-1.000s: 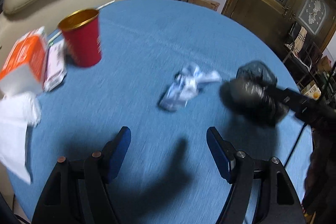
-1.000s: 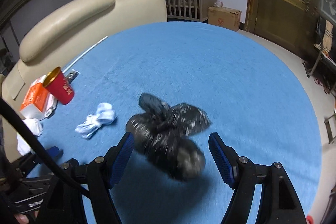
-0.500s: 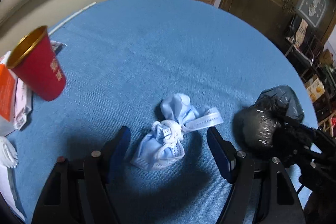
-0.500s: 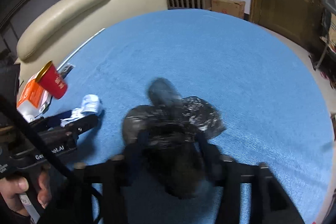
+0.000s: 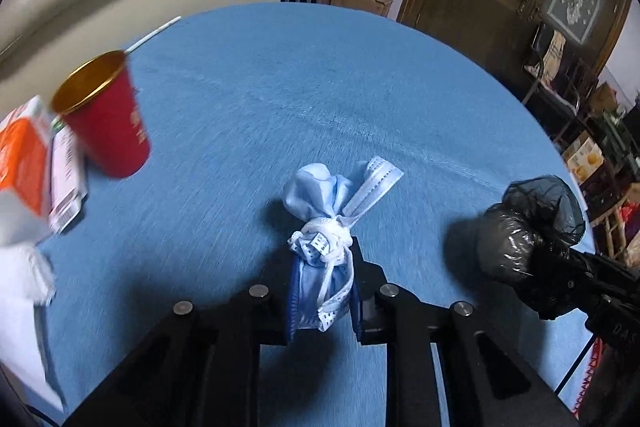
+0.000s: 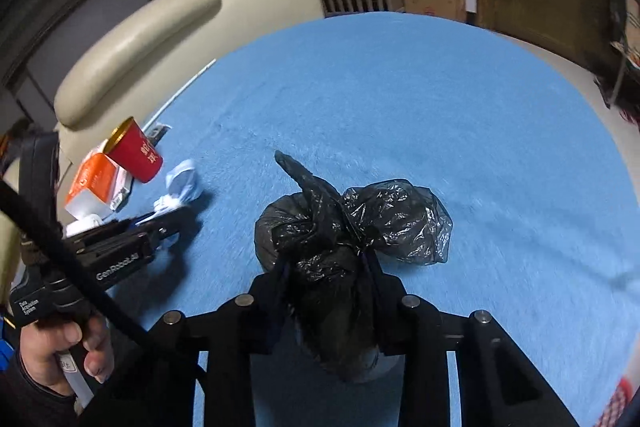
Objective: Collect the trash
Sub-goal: 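Grasp the black plastic bags with the right tool while the left tool grasps the light-blue bundle, then carry the black bags and light-blue bundle over to the red wastebasket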
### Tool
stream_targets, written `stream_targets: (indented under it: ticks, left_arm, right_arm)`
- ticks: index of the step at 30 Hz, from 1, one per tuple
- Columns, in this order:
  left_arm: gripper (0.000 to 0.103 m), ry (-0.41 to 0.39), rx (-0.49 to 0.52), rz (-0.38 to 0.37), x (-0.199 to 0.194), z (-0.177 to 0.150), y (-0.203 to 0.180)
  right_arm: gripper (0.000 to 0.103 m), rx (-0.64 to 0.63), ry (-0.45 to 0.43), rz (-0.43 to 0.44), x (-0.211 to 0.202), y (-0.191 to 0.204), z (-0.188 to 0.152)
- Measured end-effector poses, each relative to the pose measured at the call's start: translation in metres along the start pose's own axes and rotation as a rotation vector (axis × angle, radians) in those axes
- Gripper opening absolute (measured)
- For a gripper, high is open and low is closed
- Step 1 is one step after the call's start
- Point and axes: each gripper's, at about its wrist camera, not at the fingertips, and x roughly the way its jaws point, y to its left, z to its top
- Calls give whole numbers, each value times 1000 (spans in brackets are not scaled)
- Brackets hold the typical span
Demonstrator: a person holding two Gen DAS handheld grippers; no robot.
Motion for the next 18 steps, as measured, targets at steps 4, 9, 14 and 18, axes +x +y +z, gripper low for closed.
stream_targets:
  ticks: [4,9,14,18]
  left_arm:
    - [22,-23,-10,2,-22,-16,2]
    - [22,-42,-6,14,-44,-35,-4]
    - [22,-70,-9,6,-67,-53,-12]
    - [22,-90,-8,-2,-81,-64,-18]
  right_arm:
    - [36,56,-31,10,-25,-4,-14]
    - [36,119,-62,20,-50,-3,-33]
    - [36,144,-82,25,-67,7,-50]
    - [36,174,-95,36,-82,7,-67]
